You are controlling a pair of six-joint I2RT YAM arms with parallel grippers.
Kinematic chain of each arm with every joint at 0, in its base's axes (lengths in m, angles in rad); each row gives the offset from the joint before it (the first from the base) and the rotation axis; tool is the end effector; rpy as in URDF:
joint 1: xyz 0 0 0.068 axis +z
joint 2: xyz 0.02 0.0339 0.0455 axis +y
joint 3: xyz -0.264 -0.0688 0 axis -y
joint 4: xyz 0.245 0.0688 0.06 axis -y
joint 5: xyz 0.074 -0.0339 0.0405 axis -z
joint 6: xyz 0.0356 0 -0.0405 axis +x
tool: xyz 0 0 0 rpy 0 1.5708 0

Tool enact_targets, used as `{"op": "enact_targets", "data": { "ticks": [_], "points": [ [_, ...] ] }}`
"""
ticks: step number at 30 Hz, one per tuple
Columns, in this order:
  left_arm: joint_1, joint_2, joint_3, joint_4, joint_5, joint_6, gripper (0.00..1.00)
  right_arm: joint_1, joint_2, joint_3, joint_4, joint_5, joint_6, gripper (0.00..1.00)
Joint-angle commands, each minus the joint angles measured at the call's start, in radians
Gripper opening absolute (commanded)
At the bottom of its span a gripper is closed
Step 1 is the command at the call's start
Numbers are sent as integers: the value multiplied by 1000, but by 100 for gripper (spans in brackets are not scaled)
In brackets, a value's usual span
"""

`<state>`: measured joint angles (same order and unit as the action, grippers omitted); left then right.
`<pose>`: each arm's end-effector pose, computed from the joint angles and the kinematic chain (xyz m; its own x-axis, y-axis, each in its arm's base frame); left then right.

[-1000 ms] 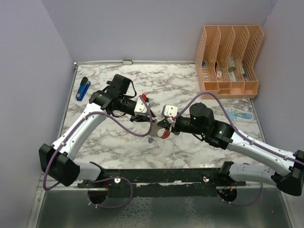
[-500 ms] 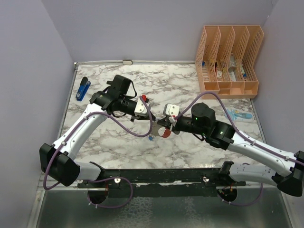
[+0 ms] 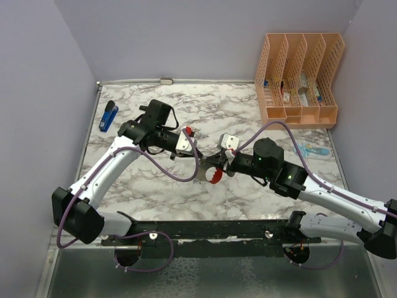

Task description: Put the keys on the keyring

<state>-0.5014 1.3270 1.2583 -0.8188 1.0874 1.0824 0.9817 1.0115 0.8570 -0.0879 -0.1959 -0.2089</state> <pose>0.2146 -0.1536 0.3425 0.3111 0.2975 -0.9026 0.9354 -0.2640 0.2354 0.1259 0.2009 0.3327 0.0604 -0.2757 -0.9593 -0.9282 0.3381 -0.1556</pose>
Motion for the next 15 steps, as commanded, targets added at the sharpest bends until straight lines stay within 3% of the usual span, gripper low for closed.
{"op": "enact_targets", "data": {
  "ticks": [1, 3, 5, 15],
  "points": [
    [-5, -25, 15, -84, 55, 80, 6, 3, -38, -34, 140, 38, 54, 1],
    [-5, -26, 23, -103, 58, 95, 26, 3, -46, -51, 174, 39, 55, 1],
    [-5, -29, 36, -112, 33, 98, 34, 2, -48, -57, 192, 29, 52, 1],
    [-5, -9, 91, -83, 63, 50, 43, 2, -35, -50, 179, -19, 34, 1]
  ]
}}
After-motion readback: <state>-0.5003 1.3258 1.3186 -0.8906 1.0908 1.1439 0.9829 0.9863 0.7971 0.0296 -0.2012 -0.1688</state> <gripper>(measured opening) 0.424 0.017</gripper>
